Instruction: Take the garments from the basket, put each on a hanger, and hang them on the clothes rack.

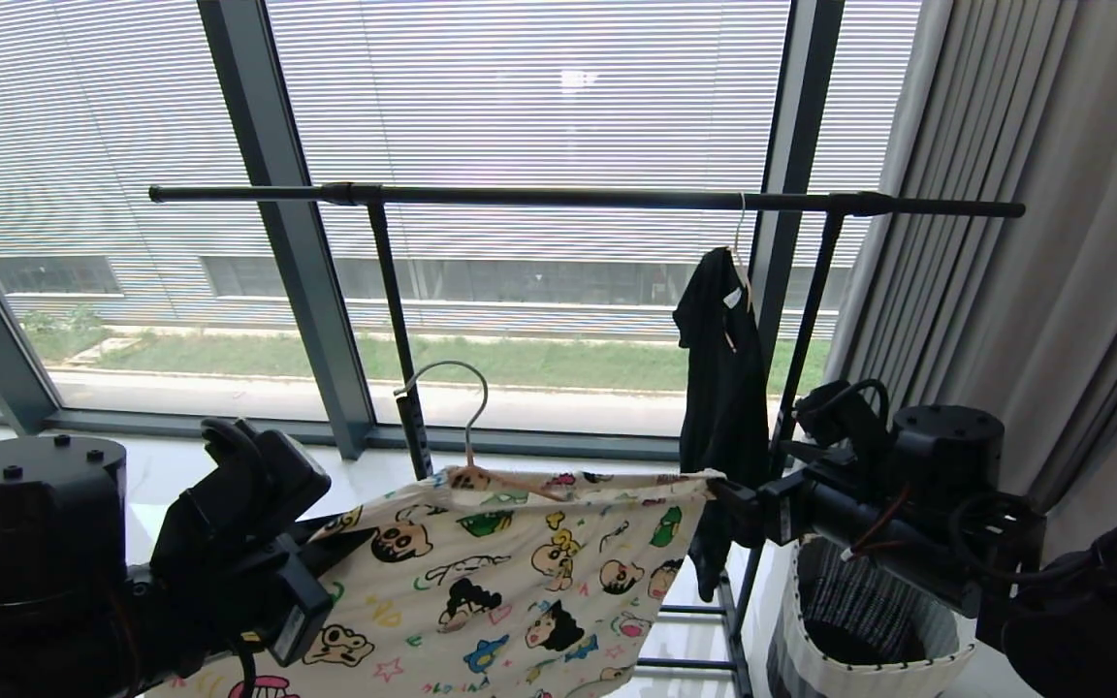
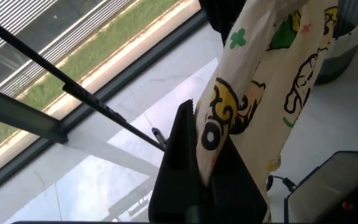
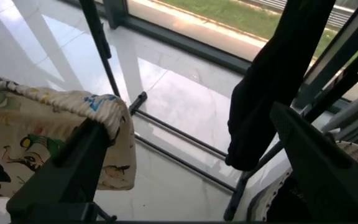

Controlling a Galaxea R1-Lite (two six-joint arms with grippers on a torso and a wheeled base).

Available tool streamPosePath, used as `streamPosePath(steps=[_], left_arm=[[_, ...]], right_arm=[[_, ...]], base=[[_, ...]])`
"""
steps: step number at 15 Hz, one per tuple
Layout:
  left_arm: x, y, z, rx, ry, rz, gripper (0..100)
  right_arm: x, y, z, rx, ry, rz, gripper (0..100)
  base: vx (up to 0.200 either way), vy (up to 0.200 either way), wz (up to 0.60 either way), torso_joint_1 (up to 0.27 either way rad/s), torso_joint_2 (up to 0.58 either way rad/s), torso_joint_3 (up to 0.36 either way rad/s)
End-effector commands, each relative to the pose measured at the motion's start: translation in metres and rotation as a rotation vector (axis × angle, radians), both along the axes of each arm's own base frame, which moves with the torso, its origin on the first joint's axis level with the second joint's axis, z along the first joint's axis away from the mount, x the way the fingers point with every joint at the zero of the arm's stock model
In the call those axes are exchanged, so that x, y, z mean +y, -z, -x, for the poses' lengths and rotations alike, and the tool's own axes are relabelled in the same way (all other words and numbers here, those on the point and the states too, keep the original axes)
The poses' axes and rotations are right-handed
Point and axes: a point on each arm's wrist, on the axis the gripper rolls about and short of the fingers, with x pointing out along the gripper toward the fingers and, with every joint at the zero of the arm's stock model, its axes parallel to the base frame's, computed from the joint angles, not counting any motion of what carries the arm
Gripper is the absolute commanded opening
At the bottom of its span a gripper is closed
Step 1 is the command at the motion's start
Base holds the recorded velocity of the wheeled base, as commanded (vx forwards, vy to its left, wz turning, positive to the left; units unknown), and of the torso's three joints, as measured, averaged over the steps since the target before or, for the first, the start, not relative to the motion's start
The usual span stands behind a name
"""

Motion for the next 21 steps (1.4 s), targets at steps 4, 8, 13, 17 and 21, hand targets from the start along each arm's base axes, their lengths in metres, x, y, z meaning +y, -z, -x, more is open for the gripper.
streamPosePath(steps=[4,8,13,17,21], left_arm=[[-0.006,0.021,-0.027,0.011,-0.143,-0.048,0],[-0.013,0.025,-0.044,-0.052,-0.23,-0.006,0],[-0.032,0.015,-0.036,-0.12,-0.177,0.158,0],[-0.05,0.021,-0.018,-0.114,0.002,0.191,0],[-0.069,0.019,-0.004,-0.12,0.13,0.212,0]], right_arm=[[-0.001,-0.052,0.021,-0.11,-0.116,0.004,100],[0.018,-0.067,0.068,-0.119,-0.292,0.031,100],[0.024,-0.064,0.075,-0.128,-0.346,0.104,100],[0.01,-0.076,0.053,-0.193,-0.396,0.245,100],[0.018,-0.119,0.038,-0.167,-0.545,0.32,100]], base=[[0.0,0.0,0.0,0.0,0.0,0.0],[0.0,0.0,0.0,0.0,0.0,0.0],[0.0,0.0,0.0,0.0,0.0,0.0],[0.0,0.0,0.0,0.0,0.0,0.0],[0.0,0.0,0.0,0.0,0.0,0.0]])
